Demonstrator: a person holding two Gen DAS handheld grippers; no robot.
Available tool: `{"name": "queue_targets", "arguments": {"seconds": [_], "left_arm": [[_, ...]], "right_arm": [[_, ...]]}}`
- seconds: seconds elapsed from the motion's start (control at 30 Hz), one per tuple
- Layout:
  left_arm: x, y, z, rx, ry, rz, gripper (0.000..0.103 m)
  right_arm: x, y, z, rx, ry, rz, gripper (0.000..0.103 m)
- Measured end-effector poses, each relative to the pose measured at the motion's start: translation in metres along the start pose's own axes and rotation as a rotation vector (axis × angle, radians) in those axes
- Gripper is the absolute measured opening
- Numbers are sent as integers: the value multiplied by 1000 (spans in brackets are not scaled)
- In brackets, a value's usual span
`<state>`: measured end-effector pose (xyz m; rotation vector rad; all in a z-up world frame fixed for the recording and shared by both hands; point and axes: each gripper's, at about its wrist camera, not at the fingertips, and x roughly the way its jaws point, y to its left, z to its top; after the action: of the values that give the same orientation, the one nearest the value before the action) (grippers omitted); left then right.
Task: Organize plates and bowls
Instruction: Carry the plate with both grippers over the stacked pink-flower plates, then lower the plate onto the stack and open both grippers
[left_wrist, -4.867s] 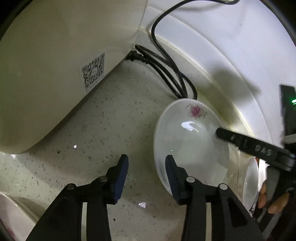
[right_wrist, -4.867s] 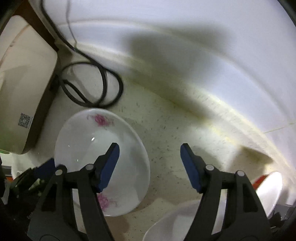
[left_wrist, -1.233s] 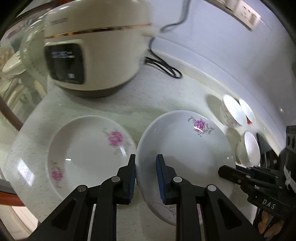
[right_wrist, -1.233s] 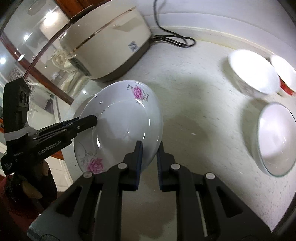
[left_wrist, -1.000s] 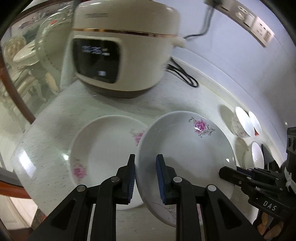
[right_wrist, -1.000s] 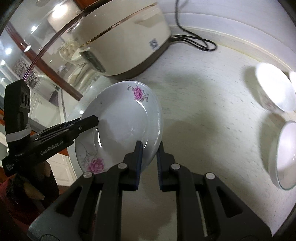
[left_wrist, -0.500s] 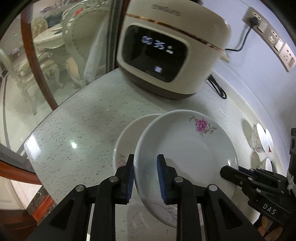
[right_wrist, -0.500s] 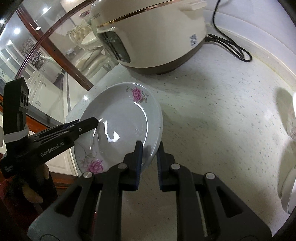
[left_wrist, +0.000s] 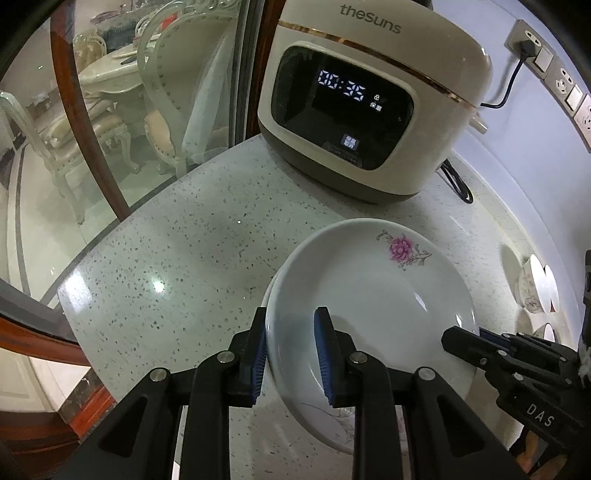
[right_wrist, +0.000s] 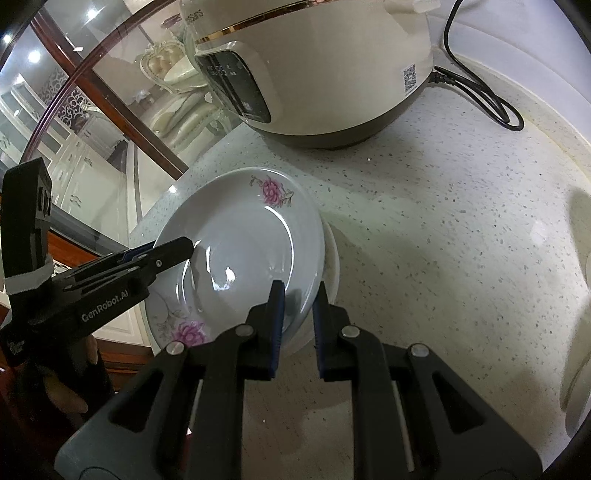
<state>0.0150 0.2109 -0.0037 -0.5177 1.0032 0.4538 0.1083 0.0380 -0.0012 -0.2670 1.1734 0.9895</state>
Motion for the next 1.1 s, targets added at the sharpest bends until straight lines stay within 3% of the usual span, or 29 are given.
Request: {"name": "queue_targets", "arguments": {"seconds": [0.77, 0.97, 1.1], "left_arm": [[13, 5, -6, -3, 23, 44, 27], [13, 4, -5, -12, 26, 39, 27], [9, 4, -3, -6, 6, 31, 31]], "right_arm": [[17, 13, 4, -65, 35, -57, 20], [18, 25, 4, -121, 29, -96, 24], [15, 28, 5, -124, 12, -104, 33]]}}
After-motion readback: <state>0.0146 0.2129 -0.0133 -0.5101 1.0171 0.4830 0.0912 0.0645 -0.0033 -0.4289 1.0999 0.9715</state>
